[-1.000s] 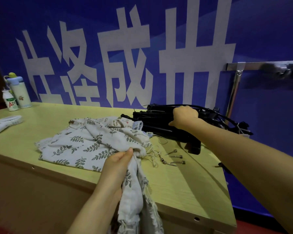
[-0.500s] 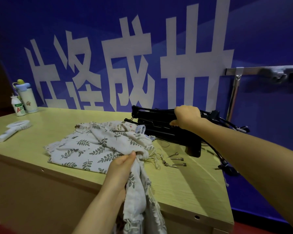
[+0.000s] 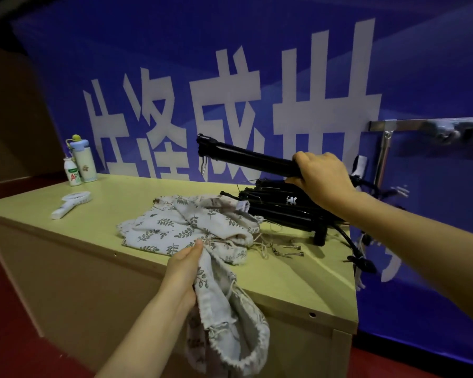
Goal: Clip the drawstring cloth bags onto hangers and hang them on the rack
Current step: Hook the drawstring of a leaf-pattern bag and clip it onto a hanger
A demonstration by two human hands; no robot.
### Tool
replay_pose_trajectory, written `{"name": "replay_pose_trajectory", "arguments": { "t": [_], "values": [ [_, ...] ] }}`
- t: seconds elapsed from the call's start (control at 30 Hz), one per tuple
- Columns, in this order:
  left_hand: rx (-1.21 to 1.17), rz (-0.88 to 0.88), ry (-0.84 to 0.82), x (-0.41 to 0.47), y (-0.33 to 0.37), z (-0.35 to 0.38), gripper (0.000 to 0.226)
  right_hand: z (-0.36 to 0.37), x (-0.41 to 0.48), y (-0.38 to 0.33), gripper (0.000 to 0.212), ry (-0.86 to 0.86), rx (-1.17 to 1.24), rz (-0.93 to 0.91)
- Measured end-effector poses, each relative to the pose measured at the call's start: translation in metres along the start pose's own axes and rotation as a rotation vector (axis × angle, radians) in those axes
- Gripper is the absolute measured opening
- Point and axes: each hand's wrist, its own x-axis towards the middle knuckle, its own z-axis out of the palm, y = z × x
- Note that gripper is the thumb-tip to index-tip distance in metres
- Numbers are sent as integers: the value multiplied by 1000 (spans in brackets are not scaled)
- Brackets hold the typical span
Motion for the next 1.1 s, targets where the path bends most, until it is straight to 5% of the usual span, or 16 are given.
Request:
{"name": "replay_pose_trajectory", "arguments": {
  "t": [0.17, 0.57, 0.7, 0.8, 0.9, 1.1],
  "values": [
    [24, 34, 89, -1, 7, -27, 55, -40, -26, 11, 39, 124, -41, -197],
    [240, 91, 208, -20, 49, -49, 20, -97, -93, -18, 43, 96, -79, -546],
    [431, 81, 163, -24, 48, -48, 49, -84, -106, -35, 43, 28, -54, -587],
    [579, 92, 171, -20, 48, -53, 50, -78, -109, -38, 46, 8, -48, -602],
    [718, 214, 181, -21, 52, -51, 29, -78, -112, -37, 48, 47, -35, -641],
    [959, 456, 198, -21, 54, -39, 53, -64, -114, -48, 45, 3, -54, -644]
  ]
}}
